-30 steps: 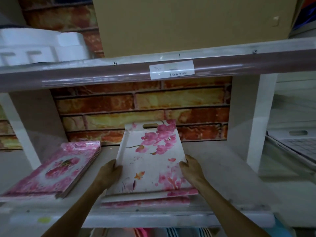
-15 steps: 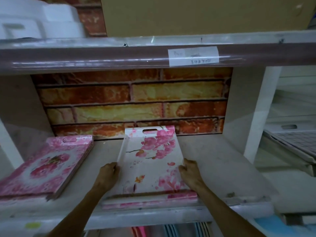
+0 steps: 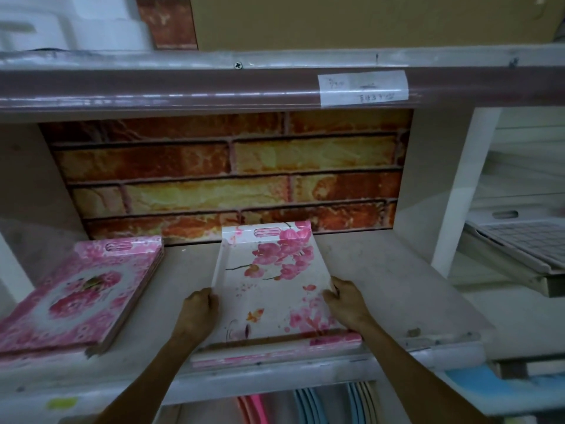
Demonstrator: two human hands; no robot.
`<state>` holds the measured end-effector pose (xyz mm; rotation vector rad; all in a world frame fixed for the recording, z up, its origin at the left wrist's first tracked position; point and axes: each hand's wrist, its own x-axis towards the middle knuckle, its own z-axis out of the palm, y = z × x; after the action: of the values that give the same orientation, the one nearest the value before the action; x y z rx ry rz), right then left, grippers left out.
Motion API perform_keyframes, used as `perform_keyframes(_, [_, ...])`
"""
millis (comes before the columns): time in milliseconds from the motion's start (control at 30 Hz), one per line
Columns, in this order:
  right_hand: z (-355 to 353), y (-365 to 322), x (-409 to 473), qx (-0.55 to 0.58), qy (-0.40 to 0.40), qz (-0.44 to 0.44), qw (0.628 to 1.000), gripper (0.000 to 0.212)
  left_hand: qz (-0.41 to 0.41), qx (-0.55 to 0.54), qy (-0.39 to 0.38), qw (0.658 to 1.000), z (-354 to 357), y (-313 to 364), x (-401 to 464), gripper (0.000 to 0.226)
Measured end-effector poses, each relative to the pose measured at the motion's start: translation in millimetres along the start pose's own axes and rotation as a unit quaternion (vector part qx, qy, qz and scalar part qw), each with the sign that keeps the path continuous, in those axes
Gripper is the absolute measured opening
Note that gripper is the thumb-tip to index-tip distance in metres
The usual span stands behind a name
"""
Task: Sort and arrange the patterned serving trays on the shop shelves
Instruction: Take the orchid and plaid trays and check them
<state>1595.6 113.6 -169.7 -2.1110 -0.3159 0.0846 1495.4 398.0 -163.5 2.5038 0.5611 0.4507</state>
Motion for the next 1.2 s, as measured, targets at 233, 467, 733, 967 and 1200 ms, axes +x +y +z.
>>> perform_keyframes(233, [-15.4,-6.6,-6.3,0.006,0.047,0.033,0.998,0.034,0.021,0.093,-0.024,0.995,-9.2,-4.1,6.8,0.037])
perform_keyframes(467, [-88.3,-27.0,-22.8,0.031,0.133,-0.022,0.99,0.026,0.127,-0.108,0.021,0.986,-6.5,57.0,-13.9,0.024])
perform_keyframes(733, [-205.1,-38.8,-80.0,0.081,0.184,-0.088,0.976,0.016,0.245,-0.184,-0.036,0.951,30.7,179.0,-58.6,0.025])
perform_keyframes(967, [-293.4,-17.9,-147.7,0.111,0.21,-0.128,0.963,0.013,0.287,-0.224,-0.094,0.927,98.3,283.5,-107.0,0.017])
perform_keyframes(1200, [-383.8,37.0,-200.8,0.105,0.252,-0.125,0.954,0.013,0.368,-0.254,-0.134,0.884,152.9,384.0,-160.2,0.017])
